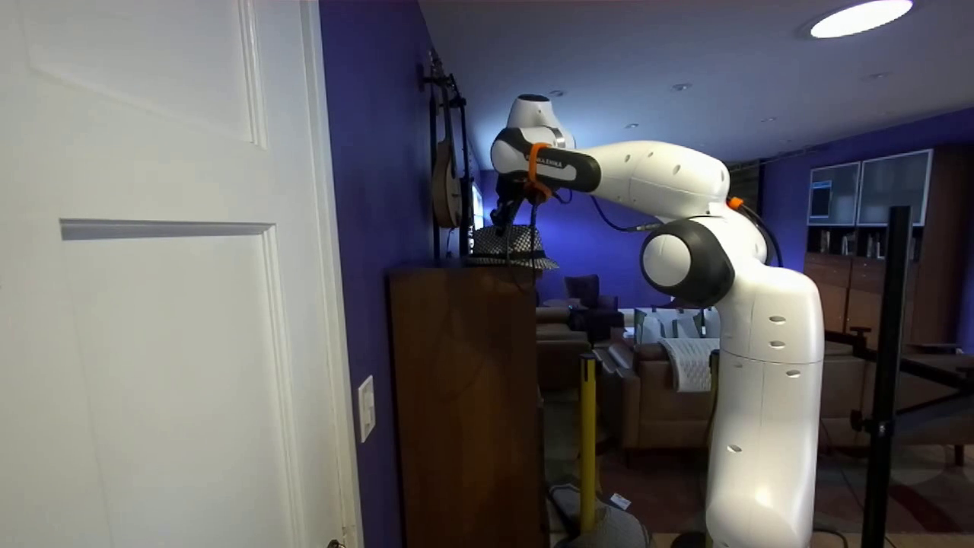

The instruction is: Pick up the hat and hang it on the hook in the middle of the door

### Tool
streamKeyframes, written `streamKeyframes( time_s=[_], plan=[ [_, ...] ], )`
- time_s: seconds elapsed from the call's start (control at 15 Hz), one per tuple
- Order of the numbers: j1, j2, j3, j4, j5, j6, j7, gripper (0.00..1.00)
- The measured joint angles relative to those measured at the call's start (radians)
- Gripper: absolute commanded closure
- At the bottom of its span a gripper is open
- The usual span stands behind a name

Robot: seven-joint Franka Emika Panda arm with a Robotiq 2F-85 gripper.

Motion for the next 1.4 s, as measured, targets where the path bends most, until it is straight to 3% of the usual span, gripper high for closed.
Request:
streamKeyframes(
  time_s=[0.6,0.87,1.4],
  plan=[
    [0.065,0.03,0.067,0.214,-0.03,-0.311,0.191,0.99],
    [0.115,0.034,0.111,0.247,-0.03,-0.293,0.155,0.96],
    [0.114,0.036,0.113,0.25,-0.03,-0.291,0.141,0.96]
  ],
)
